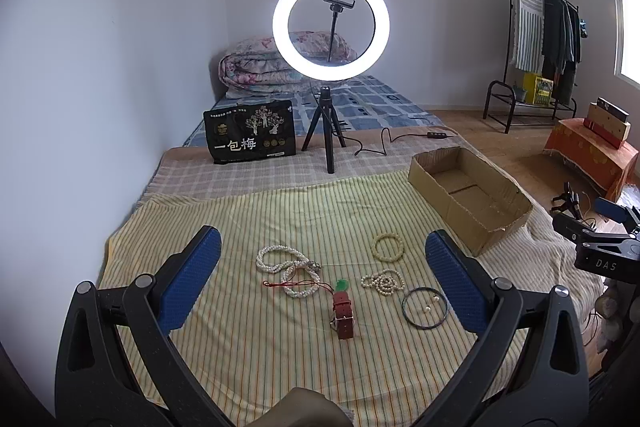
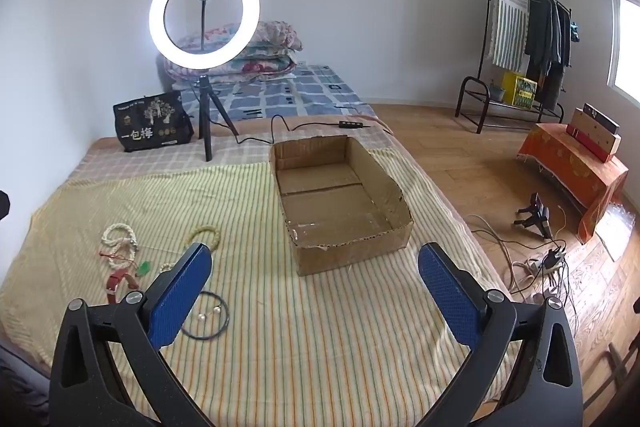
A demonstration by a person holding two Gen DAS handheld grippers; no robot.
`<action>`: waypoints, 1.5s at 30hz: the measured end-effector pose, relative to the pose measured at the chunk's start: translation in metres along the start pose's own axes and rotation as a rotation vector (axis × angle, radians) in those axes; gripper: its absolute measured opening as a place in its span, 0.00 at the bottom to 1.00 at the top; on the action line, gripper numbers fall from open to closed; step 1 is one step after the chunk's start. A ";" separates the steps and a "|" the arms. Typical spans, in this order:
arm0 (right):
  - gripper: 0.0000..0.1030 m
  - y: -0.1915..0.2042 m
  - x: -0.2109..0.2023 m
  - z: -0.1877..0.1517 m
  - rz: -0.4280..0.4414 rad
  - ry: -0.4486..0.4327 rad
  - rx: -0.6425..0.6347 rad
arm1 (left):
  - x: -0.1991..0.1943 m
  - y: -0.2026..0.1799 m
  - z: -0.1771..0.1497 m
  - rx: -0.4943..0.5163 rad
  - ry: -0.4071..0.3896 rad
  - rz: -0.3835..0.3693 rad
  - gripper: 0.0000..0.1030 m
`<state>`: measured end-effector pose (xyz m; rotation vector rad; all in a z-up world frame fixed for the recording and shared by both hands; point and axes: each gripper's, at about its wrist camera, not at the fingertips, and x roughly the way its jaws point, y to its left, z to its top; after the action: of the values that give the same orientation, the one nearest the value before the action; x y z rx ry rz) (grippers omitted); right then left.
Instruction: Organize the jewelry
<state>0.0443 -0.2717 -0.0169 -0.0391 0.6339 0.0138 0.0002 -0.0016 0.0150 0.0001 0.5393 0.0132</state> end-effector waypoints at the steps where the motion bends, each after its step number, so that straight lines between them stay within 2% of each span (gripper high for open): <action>1: 0.99 0.000 0.000 0.000 0.000 0.001 0.000 | -0.001 0.000 -0.001 -0.001 -0.003 0.000 1.00; 45: 0.99 0.002 0.000 0.001 0.013 0.007 -0.003 | -0.003 0.000 -0.003 -0.004 -0.011 -0.001 1.00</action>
<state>0.0447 -0.2701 -0.0163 -0.0380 0.6413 0.0268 -0.0035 -0.0015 0.0143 -0.0039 0.5285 0.0133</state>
